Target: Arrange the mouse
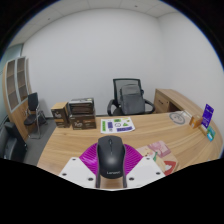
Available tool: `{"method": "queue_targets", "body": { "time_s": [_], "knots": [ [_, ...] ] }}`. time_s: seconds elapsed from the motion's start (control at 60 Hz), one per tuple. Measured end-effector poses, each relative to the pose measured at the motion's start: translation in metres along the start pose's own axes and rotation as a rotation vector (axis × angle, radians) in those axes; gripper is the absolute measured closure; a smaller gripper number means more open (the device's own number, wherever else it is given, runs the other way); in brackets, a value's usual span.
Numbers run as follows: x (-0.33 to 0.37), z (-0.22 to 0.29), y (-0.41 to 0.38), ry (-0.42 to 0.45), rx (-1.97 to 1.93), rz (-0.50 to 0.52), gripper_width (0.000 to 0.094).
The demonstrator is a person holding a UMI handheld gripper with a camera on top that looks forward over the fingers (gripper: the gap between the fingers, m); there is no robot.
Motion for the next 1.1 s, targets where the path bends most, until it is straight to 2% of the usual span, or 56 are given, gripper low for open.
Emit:
{"method": "queue_targets", "body": {
  "time_s": [0.133, 0.233, 0.467, 0.617, 0.767, 0.783, 0.817, 0.85, 0.883, 0.95, 1.1],
  "knots": [
    [-0.033, 0.016, 0.078, 0.004, 0.009, -0.095, 0.0637],
    [-0.062, -0.004, 0.126, -0.027, 0.017, -0.16, 0.0638],
    [-0.116, -0.097, 0.157, -0.168, 0.002, -0.163, 0.0638],
    [-0.125, -0.131, 0.156, -0.213, -0.027, -0.152, 0.0613],
    [-0.126, -0.134, 0.156, -0.196, -0.017, -0.155, 0.043],
    [-0.126, -0.134, 0.157, -0.197, -0.017, -0.156, 0.0382],
    [-0.126, -0.134, 0.161, -0.201, -0.023, -0.172, 0.018],
    [-0.125, -0.132, 0.165, -0.203, -0.013, -0.192, 0.0058],
    [-0.121, -0.127, 0.169, -0.191, 0.006, -0.203, 0.0095],
    [-0.105, -0.11, 0.169, -0.156, 0.025, -0.196, 0.0056],
    [-0.023, -0.082, 0.168, -0.149, 0.007, -0.185, 0.0067]
  ]
}}
Point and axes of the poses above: the point between the fingertips, and its own axes, seen from behind it with the camera up: y to the right, z up, x backward, against the way the camera looks, the point moved 1 cm from there along x, backward, against the way the camera looks, and after that the axes turned 9 degrees about -z, right-handed, at the moved point
